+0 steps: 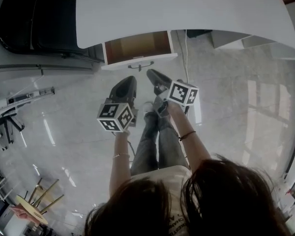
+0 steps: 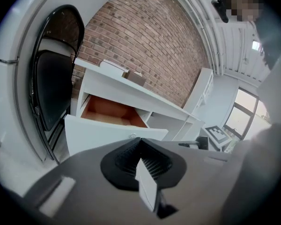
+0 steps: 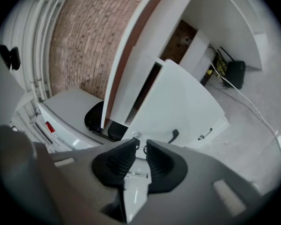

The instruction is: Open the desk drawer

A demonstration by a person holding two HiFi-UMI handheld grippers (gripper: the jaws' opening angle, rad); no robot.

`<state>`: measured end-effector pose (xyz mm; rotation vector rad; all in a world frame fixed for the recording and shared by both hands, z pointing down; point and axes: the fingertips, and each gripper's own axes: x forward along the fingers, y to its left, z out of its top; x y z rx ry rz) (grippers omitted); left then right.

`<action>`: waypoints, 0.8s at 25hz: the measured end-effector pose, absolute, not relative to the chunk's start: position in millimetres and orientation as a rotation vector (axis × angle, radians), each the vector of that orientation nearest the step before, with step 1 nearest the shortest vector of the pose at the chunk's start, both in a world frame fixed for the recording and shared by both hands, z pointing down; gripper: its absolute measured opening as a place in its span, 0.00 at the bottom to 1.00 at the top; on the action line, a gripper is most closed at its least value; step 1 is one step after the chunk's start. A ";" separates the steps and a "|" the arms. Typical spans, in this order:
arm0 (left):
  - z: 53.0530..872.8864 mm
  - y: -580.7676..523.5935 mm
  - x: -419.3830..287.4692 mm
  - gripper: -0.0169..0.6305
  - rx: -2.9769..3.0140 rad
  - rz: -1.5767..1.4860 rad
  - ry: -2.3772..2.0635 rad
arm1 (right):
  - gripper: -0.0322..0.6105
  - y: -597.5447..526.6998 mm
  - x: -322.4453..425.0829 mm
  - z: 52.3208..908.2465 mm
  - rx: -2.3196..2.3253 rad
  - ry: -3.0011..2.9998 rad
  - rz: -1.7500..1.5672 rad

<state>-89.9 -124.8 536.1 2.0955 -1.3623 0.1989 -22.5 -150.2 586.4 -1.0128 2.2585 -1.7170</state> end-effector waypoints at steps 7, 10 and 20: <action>471.4 -118.0 -75.4 0.02 2.164 0.165 -1.348 | 0.12 -157.1 -21.3 492.1 -1.020 2.668 -1.380; 441.2 -110.7 -69.2 0.02 2.209 0.182 -1.330 | 0.12 -148.7 -20.9 458.2 -0.991 2.771 -1.282; 351.3 -107.3 -69.5 0.02 2.314 0.128 -1.393 | 0.11 -133.0 -20.2 359.7 -0.938 2.954 -0.956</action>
